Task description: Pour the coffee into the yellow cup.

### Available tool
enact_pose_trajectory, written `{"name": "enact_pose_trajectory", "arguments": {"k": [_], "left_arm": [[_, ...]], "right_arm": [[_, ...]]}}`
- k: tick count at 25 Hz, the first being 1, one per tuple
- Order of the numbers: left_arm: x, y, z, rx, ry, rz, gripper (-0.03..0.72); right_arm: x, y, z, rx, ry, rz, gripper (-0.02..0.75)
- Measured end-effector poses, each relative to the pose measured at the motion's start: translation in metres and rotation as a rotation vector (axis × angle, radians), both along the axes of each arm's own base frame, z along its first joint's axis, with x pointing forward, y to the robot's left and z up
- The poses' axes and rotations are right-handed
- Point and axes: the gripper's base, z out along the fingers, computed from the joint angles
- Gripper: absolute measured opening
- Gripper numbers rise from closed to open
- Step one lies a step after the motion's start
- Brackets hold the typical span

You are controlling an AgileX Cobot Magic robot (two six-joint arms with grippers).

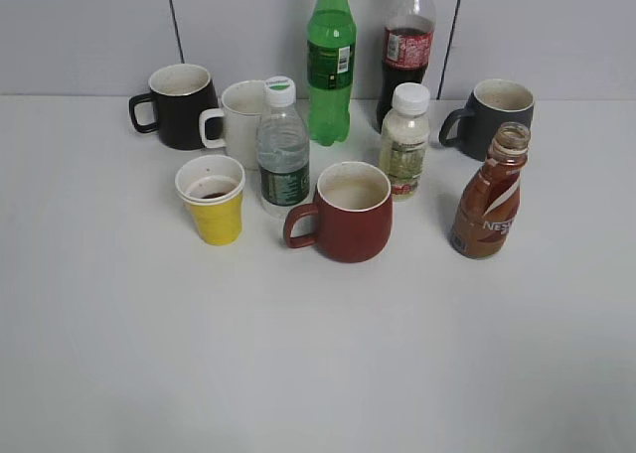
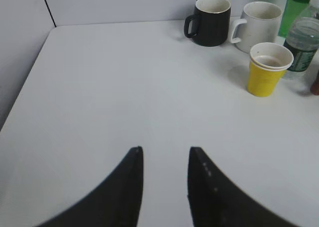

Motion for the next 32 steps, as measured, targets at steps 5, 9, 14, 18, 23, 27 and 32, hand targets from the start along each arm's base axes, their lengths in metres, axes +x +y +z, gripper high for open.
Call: {"name": "enact_pose_trajectory", "arguments": {"k": [5, 9, 14, 18, 23, 27, 32], "left_arm": [[0.0, 0.0, 0.0, 0.0, 0.0, 0.0, 0.239], [0.0, 0.0, 0.0, 0.001, 0.0, 0.001, 0.239], [0.0, 0.0, 0.0, 0.0, 0.0, 0.0, 0.239], [0.0, -0.002, 0.0, -0.024, -0.002, -0.017, 0.239], [0.004, -0.004, 0.016, -0.056, -0.152, -0.059, 0.239], [0.021, -0.005, 0.027, -0.073, -0.283, -0.095, 0.239], [0.072, -0.011, 0.02, -0.092, -0.4, -0.103, 0.239]], "right_arm": [[0.0, 0.0, 0.0, -0.001, 0.0, 0.0, 0.587], [0.0, 0.0, 0.0, -0.001, 0.0, 0.0, 0.587], [0.0, 0.0, 0.0, 0.0, 0.0, 0.0, 0.585], [0.0, 0.0, 0.0, 0.0, 0.0, 0.0, 0.586], [0.0, 0.0, 0.002, 0.003, -0.015, 0.001, 0.586], [0.009, 0.002, 0.018, 0.04, -0.123, 0.006, 0.586], [0.044, 0.001, 0.021, 0.075, -0.183, -0.016, 0.587]]}}
